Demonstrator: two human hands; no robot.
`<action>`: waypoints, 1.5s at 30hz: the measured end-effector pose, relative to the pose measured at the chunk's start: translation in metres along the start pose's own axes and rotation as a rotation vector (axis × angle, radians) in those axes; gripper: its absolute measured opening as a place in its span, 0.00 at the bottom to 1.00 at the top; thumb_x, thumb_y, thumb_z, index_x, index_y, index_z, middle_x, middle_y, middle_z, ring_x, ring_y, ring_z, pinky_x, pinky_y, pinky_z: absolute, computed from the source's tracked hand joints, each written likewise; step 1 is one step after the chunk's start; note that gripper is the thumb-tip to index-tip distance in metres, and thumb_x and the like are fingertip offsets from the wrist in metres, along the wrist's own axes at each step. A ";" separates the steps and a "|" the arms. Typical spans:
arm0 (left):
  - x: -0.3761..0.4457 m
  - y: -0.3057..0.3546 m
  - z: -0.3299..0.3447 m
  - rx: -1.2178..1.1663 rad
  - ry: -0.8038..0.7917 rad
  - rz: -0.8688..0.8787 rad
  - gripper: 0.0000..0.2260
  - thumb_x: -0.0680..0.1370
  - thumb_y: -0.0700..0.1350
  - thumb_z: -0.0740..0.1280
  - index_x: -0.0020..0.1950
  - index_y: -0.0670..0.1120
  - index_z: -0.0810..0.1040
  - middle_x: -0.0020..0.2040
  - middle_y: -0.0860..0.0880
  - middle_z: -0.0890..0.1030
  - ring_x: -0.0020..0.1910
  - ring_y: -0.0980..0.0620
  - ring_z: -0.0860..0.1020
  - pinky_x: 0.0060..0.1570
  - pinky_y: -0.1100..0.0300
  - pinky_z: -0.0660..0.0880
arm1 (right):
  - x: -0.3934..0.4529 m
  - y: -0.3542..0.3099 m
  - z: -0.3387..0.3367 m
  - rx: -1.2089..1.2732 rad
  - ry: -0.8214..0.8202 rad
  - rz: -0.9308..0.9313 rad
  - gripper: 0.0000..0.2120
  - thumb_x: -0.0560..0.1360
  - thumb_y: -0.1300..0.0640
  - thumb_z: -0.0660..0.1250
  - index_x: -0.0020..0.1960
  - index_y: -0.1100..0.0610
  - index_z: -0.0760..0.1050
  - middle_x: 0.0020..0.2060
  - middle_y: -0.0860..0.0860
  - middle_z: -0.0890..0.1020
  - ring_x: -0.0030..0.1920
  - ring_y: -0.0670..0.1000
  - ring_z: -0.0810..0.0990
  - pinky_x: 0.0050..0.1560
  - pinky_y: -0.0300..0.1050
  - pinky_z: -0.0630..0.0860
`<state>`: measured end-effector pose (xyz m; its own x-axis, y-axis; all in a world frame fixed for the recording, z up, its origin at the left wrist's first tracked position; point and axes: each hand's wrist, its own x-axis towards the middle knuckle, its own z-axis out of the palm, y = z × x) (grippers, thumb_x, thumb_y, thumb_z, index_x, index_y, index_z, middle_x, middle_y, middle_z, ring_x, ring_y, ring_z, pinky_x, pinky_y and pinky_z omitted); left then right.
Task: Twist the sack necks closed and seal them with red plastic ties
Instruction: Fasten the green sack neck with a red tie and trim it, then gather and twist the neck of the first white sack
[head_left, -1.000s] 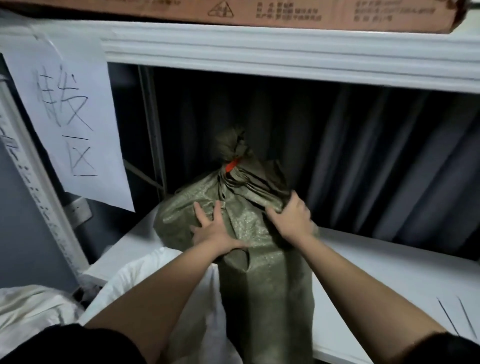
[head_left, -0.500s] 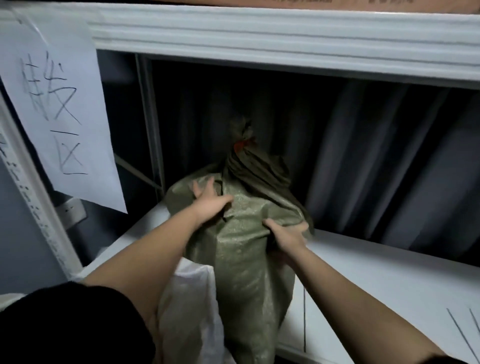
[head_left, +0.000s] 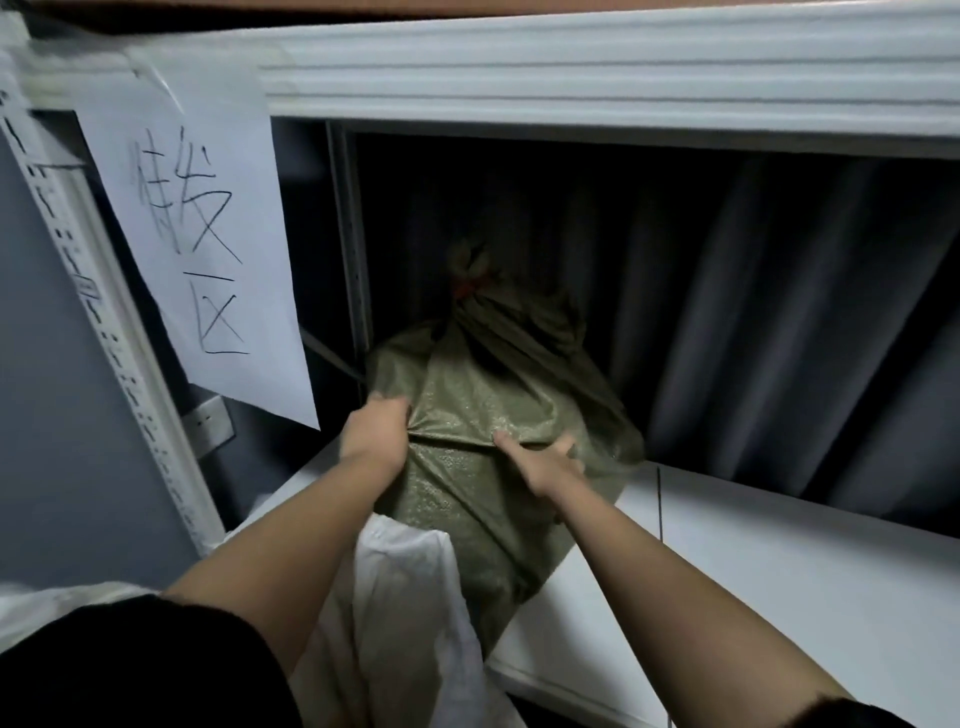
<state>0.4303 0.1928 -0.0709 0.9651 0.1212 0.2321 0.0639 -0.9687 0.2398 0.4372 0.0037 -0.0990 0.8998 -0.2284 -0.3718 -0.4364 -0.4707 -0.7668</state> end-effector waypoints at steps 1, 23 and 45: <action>0.000 -0.002 -0.001 0.015 0.006 0.019 0.12 0.79 0.37 0.57 0.57 0.44 0.76 0.55 0.40 0.73 0.50 0.36 0.78 0.48 0.49 0.75 | -0.001 0.000 -0.003 -0.022 -0.011 -0.002 0.56 0.64 0.26 0.64 0.77 0.50 0.39 0.74 0.60 0.54 0.69 0.64 0.65 0.64 0.61 0.69; -0.003 -0.032 -0.029 0.344 -0.176 0.059 0.44 0.72 0.67 0.63 0.77 0.52 0.42 0.77 0.41 0.47 0.74 0.35 0.54 0.66 0.44 0.65 | 0.001 0.003 0.050 0.093 0.141 -0.246 0.39 0.74 0.34 0.58 0.77 0.50 0.46 0.75 0.57 0.57 0.70 0.61 0.65 0.67 0.54 0.63; 0.014 -0.050 0.005 0.165 -0.448 -0.054 0.38 0.77 0.50 0.64 0.74 0.67 0.38 0.78 0.44 0.41 0.75 0.35 0.55 0.71 0.40 0.58 | 0.001 0.010 0.079 0.087 -0.340 -0.318 0.31 0.78 0.53 0.64 0.75 0.59 0.53 0.70 0.58 0.67 0.69 0.56 0.68 0.70 0.48 0.64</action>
<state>0.4420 0.2423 -0.0843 0.9715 0.1018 -0.2141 0.1211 -0.9895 0.0789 0.4342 0.0661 -0.1481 0.9442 0.2140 -0.2505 -0.1508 -0.3954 -0.9061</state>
